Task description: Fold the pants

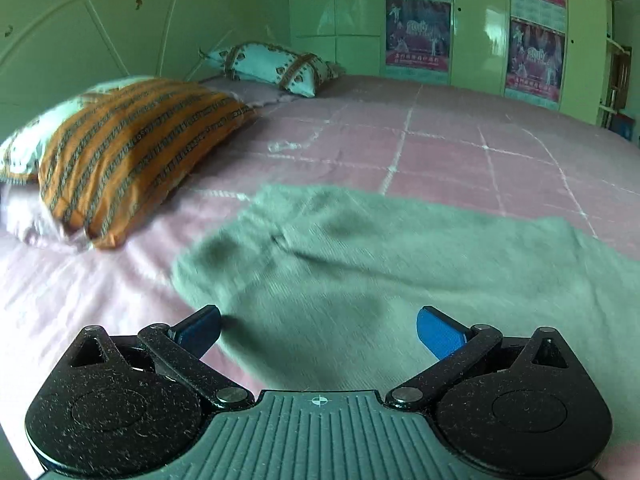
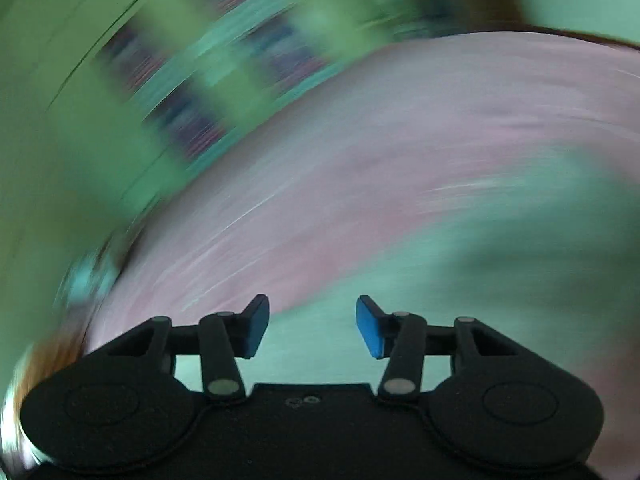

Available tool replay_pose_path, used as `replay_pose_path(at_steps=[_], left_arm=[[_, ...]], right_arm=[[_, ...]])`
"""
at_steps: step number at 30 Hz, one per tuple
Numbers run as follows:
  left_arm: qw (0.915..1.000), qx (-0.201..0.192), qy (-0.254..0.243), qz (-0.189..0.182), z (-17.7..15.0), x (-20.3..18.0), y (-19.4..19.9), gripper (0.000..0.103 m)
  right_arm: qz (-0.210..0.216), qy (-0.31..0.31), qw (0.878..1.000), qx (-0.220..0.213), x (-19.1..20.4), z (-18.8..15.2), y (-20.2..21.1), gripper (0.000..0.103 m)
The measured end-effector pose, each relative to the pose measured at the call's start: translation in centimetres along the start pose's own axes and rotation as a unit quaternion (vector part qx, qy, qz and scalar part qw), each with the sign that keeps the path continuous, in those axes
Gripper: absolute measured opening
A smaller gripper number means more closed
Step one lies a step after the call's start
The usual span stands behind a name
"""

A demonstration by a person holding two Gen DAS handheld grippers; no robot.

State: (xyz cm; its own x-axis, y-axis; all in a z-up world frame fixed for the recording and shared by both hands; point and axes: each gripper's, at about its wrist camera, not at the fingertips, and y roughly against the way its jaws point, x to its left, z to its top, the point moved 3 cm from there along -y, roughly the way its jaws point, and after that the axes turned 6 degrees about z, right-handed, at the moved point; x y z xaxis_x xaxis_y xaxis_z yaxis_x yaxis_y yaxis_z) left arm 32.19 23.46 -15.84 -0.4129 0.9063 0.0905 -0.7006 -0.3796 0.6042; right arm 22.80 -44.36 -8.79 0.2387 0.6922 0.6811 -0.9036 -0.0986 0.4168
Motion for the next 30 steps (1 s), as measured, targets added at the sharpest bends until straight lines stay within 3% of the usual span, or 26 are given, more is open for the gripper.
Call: replay_pose_path(at_steps=[3,6,11,14,16,19,21,23,26,28,29,30], left_arm=[[0.9997,0.013,0.015,-0.013,-1.4,-1.1,1.0,0.103],[0.9994,0.034,-0.004,-0.008,-2.6,-2.6,0.8,0.103],[0.9954,0.071,0.064,-0.012,-3.6,-2.0,0.7,0.103],[0.9965,0.058,0.059,-0.006,-3.1,-2.7,2.3,0.103],[0.9975,0.047,0.051,-0.015,-3.1,-3.7,3.3,0.103],[0.9973,0.065,0.027,-0.019,-3.6,-5.4,3.1,0.103],[0.9953,0.092,0.023,-0.023,-4.4,-5.9,2.3,0.103],[0.9962,0.080,0.031,-0.018,-4.8,-6.1,2.5,0.103],[0.9964,0.077,0.034,-0.012,-5.1,-6.4,2.9,0.103],[0.9963,0.078,0.034,-0.011,-4.9,-6.4,3.2,0.103],[0.9965,0.074,0.035,-0.010,-4.9,-6.4,3.4,0.103],[0.9969,0.068,0.039,-0.010,-4.8,-6.3,3.7,0.103]], right_arm=[[-0.031,-0.104,0.993,-0.053,-7.4,2.0,4.8,0.037],[-0.016,-0.162,0.985,-0.065,-10.8,2.5,6.0,0.037],[-0.011,-0.196,0.980,-0.036,-12.7,2.0,3.6,0.037],[0.008,-0.199,0.979,-0.043,-12.7,2.4,3.2,0.032],[-0.004,-0.184,0.982,-0.038,-12.4,2.5,2.7,0.030],[-0.002,-0.189,0.982,-0.028,-13.1,1.8,2.5,0.020],[0.012,-0.182,0.983,-0.017,-12.9,1.8,2.9,0.023],[0.022,-0.195,0.980,-0.010,-13.3,2.1,3.1,0.025],[0.040,-0.191,0.981,0.003,-13.0,2.4,3.0,0.038],[0.045,-0.175,0.983,0.017,-12.3,2.4,3.0,0.030],[0.047,-0.170,0.984,0.022,-12.0,2.3,3.0,0.002],[0.038,-0.160,0.986,0.021,-11.8,2.1,3.1,0.001]])
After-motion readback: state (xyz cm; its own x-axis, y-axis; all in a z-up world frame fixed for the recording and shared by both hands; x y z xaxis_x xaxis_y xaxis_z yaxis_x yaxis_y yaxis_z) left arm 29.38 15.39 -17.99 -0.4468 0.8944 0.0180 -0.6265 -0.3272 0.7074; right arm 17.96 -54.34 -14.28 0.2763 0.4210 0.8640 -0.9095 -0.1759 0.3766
